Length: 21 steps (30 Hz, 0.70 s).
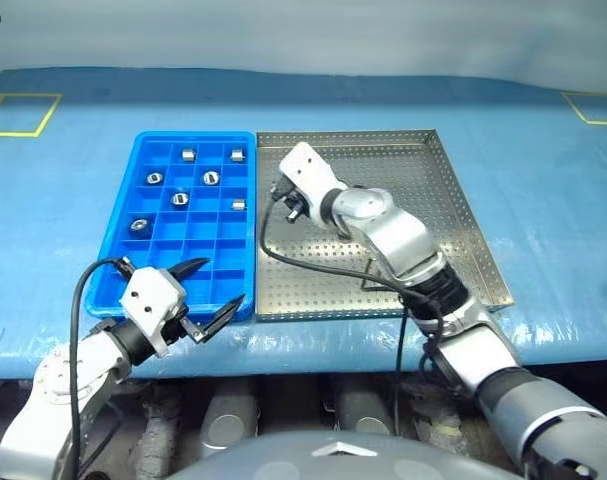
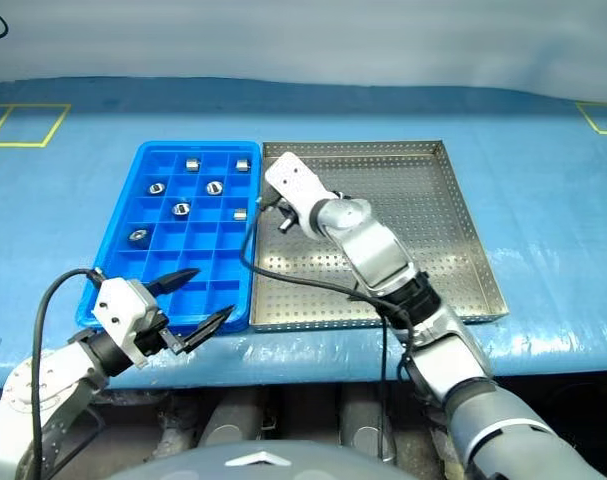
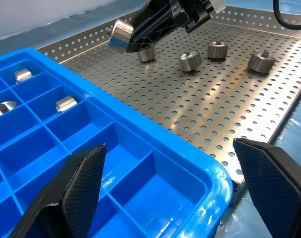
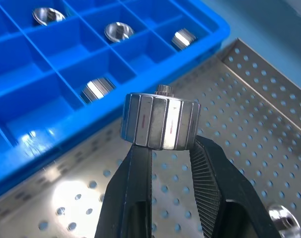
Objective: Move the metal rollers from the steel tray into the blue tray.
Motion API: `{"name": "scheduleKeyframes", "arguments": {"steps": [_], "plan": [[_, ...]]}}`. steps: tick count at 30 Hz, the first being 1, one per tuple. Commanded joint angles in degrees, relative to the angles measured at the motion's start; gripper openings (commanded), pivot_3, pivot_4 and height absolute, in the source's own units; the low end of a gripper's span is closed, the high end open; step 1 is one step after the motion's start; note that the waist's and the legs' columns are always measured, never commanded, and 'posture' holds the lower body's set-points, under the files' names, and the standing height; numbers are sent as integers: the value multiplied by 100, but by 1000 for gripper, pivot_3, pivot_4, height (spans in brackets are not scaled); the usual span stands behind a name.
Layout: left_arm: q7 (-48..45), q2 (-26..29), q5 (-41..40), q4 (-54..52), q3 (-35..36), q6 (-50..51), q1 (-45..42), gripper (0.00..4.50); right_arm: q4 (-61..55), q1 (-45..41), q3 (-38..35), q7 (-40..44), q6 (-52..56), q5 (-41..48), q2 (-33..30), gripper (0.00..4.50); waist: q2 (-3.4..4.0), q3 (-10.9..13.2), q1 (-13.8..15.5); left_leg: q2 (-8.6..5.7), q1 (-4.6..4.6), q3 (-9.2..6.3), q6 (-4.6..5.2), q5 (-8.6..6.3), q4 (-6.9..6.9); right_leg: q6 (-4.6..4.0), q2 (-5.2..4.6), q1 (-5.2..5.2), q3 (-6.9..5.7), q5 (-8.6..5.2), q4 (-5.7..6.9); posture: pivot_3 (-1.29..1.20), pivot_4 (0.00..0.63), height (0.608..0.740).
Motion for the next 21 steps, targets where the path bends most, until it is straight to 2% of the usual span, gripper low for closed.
{"name": "scheduleKeyframes", "arguments": {"steps": [1, 7, 13, 21], "plan": [[157, -90, 6, -361, 253, -162, 236, 4500, 259, -172, -199, -132, -634, 7, 457, 770, 1, 1, 20, 0, -1, -1, 0, 0, 0, 0, 0, 0, 0, 0, 0, 178, 150, 740], [310, -264, -4, -527, 531, -262, 722, 4500, 1025, -203, -160, 28, -1355, 62, 1066, 770, 3, 2, 102, -1, 1, -1, -1, 1, 1, 26, -2, 3, -1, -16, -3, 231, 150, 740], [441, -469, 48, -709, 785, -385, 1310, 4500, 1765, -159, 97, 362, -1889, -60, 1384, 770, 9, 6, 156, 2, 2, -4, -5, 1, -1, 24, -2, 3, -6, -18, -4, 279, 150, 740], [623, -662, 120, -891, 814, -501, 1632, 4500, 2797, -376, 103, 448, -2501, -163, 1873, 770, 16, 12, 276, 4, 4, -14, -9, 1, -3, 22, -2, 1, -18, -21, -8, 355, 150, 740]]}}
